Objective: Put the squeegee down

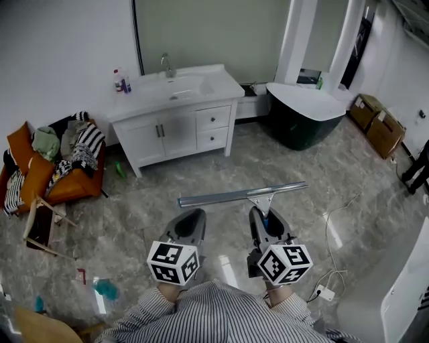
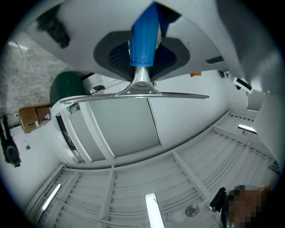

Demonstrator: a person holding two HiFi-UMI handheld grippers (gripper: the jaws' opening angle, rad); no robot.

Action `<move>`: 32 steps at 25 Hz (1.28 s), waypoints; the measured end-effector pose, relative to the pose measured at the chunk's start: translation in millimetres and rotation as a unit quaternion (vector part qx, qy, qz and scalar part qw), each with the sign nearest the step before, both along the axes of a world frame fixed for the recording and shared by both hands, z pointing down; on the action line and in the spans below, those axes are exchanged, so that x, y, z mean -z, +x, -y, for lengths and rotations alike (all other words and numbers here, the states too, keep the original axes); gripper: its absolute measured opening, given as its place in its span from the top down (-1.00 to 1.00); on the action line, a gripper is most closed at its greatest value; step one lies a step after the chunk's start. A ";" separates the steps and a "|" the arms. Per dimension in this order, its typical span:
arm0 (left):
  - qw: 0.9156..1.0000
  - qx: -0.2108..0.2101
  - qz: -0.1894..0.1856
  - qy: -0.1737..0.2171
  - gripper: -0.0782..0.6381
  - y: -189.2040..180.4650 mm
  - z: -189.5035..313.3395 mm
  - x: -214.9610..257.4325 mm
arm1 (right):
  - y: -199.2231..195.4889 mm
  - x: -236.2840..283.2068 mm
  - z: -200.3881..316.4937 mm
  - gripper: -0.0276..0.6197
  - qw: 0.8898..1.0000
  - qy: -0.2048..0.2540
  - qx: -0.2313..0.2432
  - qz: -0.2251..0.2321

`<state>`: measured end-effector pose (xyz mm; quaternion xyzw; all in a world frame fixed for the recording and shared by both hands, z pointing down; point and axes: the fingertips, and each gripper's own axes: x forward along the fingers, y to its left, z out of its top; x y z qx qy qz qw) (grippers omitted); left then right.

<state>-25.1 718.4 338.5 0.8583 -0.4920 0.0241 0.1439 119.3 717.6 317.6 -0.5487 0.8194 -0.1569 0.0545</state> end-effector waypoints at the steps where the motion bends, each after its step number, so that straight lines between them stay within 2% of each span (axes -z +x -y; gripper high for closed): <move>1: 1.000 -0.006 0.006 0.002 0.70 -0.5 1.2 0.6 | -1.7 0.3 1.7 0.55 1.000 0.000 -0.002 -0.002; 4: 1.000 -0.018 0.021 0.011 0.70 -3.6 7.7 3.0 | -8.3 -0.6 8.7 0.55 1.000 -0.003 -0.009 -0.004; 11: 0.999 -0.033 0.014 0.015 0.70 -16.7 13.6 -0.1 | -28.6 -10.5 15.6 0.55 1.000 -0.012 -0.024 -0.011; 13: 0.999 -0.028 0.017 0.016 0.70 -22.2 15.7 -4.6 | -33.7 -17.4 16.9 0.55 0.999 -0.019 -0.024 -0.012; 17: 0.998 -0.011 0.051 0.030 0.70 -29.3 20.5 -11.5 | -39.3 -30.1 20.9 0.55 0.999 -0.036 -0.025 -0.013; 20: 0.998 -0.011 0.057 0.024 0.70 -28.9 29.2 -19.9 | -38.0 -39.2 31.0 0.55 0.998 -0.046 -0.031 -0.009; 25: 0.999 0.008 0.046 0.019 0.70 -35.0 64.6 -23.0 | -40.8 -48.5 63.8 0.55 0.998 -0.053 -0.025 -0.007; 32: 0.999 0.021 0.039 0.024 0.70 -28.8 134.3 -19.5 | -36.0 -40.2 143.4 0.55 0.999 -0.041 -0.006 -0.008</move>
